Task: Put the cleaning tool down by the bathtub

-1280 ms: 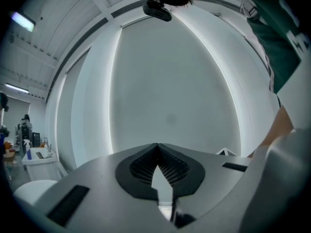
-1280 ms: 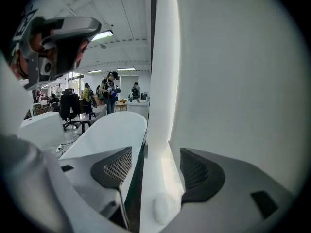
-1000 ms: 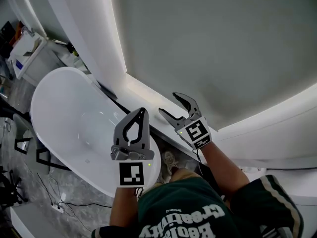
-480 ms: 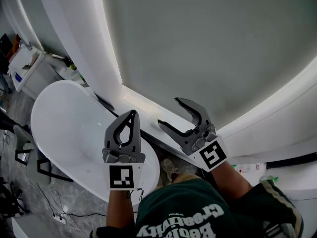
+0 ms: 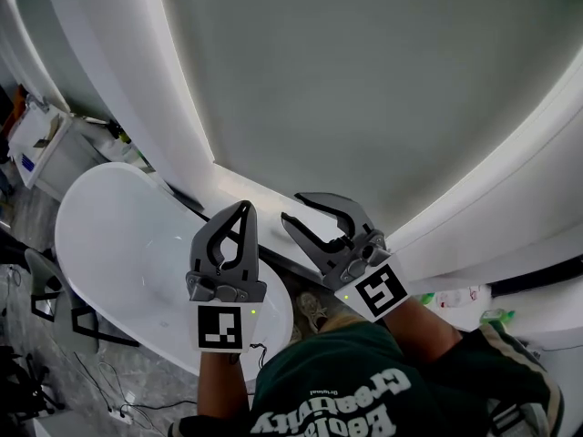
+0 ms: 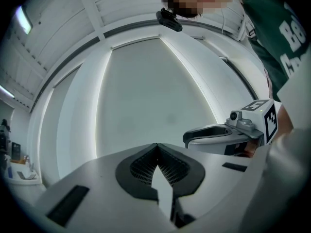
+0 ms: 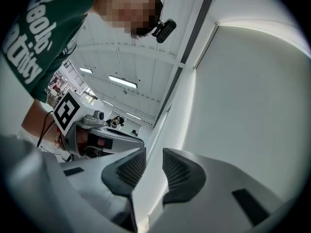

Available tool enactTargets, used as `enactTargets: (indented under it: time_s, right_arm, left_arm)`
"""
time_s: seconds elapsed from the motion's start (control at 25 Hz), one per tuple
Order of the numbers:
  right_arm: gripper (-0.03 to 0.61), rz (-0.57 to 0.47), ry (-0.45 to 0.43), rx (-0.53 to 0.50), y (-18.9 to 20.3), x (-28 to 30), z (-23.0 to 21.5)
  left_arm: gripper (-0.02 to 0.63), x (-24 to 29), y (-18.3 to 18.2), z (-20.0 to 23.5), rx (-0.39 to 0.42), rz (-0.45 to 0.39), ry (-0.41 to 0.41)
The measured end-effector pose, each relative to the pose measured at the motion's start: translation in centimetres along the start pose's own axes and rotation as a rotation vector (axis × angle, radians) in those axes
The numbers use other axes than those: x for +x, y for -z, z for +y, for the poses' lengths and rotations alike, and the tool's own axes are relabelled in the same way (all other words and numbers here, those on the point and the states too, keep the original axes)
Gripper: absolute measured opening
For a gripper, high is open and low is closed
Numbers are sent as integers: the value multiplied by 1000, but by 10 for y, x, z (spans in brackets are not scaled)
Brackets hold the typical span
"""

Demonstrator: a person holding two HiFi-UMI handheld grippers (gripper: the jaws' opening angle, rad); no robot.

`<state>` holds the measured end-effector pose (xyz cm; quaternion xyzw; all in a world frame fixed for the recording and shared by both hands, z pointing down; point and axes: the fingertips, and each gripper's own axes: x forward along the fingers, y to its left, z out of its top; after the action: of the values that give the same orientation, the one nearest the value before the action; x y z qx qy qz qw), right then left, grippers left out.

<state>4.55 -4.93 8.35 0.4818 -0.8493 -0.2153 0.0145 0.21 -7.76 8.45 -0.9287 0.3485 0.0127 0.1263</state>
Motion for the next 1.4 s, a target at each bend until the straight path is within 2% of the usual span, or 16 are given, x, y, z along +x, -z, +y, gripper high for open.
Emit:
enactTargets:
  time_s: [0.2,0.36,0.6,0.76,1.4]
  right_arm:
    - [47,48,-16,24,8,-3,2]
    - [17,60,-15,45,9,-5,4]
    - [15,47,-5,89,6,-13,-4]
    - [14,71,17,54,8,-18,-9]
    - [14,87,-19,71,13,-14,-6]
  left_arm:
    - [5,4,1,-10,20,2,32]
    - [5,5,2,-16,21,16,60]
    - [5,13,-3,-24,20,-5,80]
    - [5,18,-3,-30,31,-14,98]
    - [5,23,0,-29,39,-7,102]
